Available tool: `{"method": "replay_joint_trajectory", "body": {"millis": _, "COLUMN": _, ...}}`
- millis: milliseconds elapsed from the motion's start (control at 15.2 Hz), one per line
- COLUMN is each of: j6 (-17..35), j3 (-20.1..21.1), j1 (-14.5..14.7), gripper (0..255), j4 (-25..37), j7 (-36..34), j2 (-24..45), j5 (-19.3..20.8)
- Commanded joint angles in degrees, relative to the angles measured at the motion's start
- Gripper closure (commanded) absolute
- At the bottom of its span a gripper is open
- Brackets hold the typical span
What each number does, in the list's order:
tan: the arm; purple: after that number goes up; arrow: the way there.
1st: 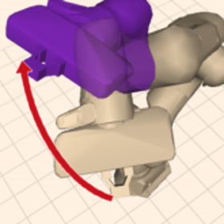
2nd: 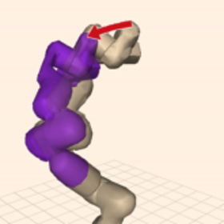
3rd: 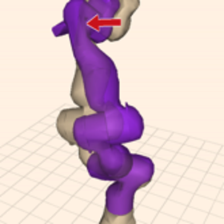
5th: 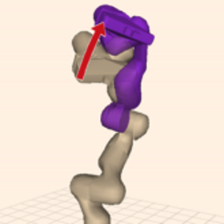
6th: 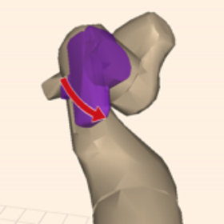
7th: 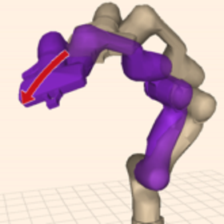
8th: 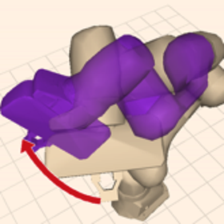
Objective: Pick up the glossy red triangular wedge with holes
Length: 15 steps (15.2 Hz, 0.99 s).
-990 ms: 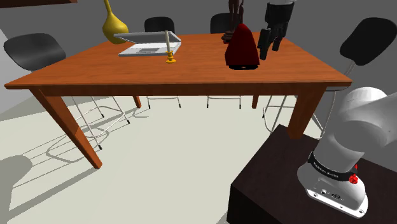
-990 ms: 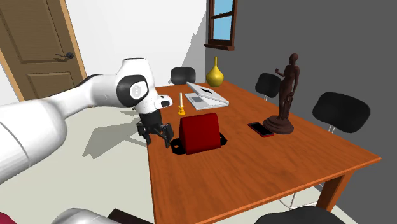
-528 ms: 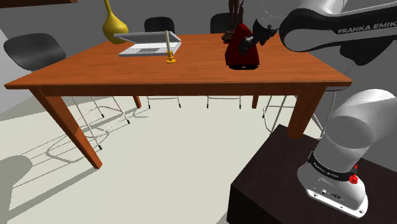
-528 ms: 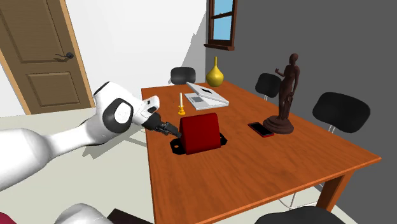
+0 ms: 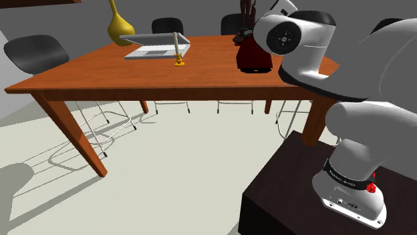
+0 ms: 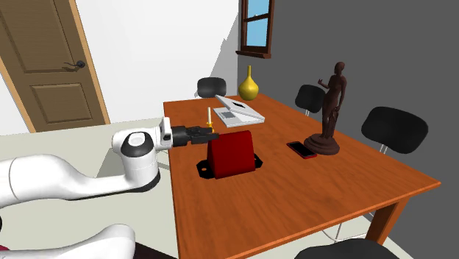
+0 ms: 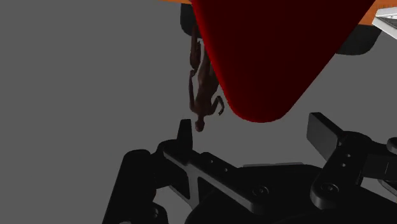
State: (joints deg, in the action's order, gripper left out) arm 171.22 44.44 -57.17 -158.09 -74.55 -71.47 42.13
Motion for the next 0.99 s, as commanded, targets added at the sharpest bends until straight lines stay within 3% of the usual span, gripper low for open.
{"method": "replay_joint_trajectory", "body": {"millis": 0, "j6": 4.0, "j3": 4.1, "j1": -5.9, "gripper": 0, "j4": -0.3, "j7": -5.7, "j2": -3.7, "j5": -0.1}}
{"method": "replay_joint_trajectory", "body": {"millis": 528, "j6": 6.6, "j3": 8.8, "j1": -7.3, "gripper": 0, "j4": -3.3, "j7": -9.9, "j2": -6.8, "j5": -1.1}}
{"method": "replay_joint_trajectory", "body": {"millis": 594, "j6": 6.7, "j3": 8.9, "j1": -7.4, "gripper": 255, "j4": -3.3, "j7": -10.0, "j2": -6.8, "j5": -1.2}}
{"method": "replay_joint_trajectory", "body": {"millis": 924, "j6": 6.6, "j3": 8.8, "j1": -7.2, "gripper": 255, "j4": -3.4, "j7": -9.9, "j2": -6.8, "j5": -1.1}}
